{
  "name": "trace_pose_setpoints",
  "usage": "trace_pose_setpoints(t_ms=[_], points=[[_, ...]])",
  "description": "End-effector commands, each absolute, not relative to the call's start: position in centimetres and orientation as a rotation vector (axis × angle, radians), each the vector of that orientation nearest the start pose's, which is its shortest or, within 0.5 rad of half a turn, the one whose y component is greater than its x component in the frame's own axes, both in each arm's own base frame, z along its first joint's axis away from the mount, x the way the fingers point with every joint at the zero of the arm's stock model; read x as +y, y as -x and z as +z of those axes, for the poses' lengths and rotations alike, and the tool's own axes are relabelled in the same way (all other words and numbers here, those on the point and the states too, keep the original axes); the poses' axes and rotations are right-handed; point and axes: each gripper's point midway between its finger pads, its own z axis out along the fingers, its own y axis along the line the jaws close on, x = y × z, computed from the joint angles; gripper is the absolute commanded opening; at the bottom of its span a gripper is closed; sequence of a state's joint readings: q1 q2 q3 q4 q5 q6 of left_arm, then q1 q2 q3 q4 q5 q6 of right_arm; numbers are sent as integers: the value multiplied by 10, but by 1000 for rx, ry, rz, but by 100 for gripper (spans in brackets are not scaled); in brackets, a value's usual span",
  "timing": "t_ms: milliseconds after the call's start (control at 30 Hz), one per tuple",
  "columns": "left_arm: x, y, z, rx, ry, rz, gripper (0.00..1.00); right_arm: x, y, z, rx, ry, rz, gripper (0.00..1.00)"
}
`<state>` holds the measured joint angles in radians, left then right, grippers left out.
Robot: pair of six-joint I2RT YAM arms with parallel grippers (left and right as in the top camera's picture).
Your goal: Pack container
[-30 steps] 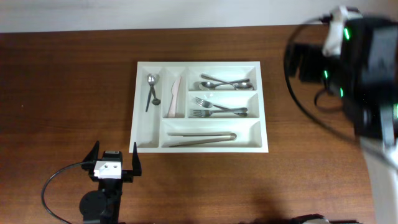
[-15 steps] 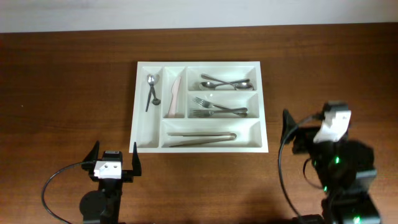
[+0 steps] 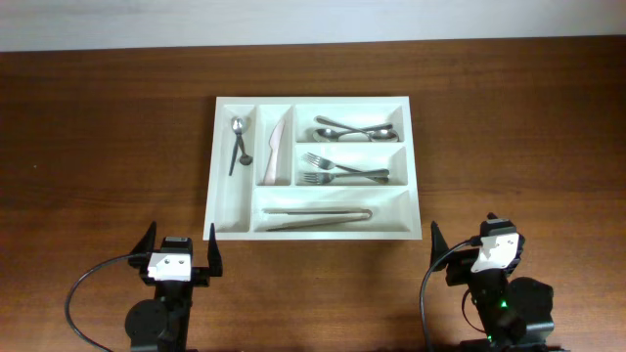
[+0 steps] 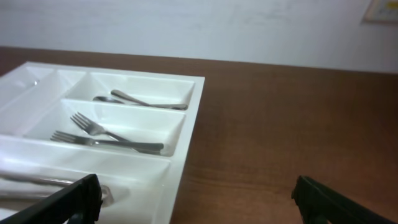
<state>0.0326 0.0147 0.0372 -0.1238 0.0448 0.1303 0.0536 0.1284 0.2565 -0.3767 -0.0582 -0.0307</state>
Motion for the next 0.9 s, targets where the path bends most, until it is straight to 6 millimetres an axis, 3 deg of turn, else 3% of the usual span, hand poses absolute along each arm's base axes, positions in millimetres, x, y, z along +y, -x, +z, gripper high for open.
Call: trace_pose_setpoints(t_ms=[0, 333, 867], points=[[0, -244, 157, 1667, -103, 79, 99, 29, -229, 170, 1789, 236, 49, 99], [0, -244, 157, 1667, -103, 79, 99, 30, -227, 129, 1858, 227, 75, 99], [0, -244, 157, 1667, -104, 79, 99, 19, -222, 122, 1908, 181, 17, 99]])
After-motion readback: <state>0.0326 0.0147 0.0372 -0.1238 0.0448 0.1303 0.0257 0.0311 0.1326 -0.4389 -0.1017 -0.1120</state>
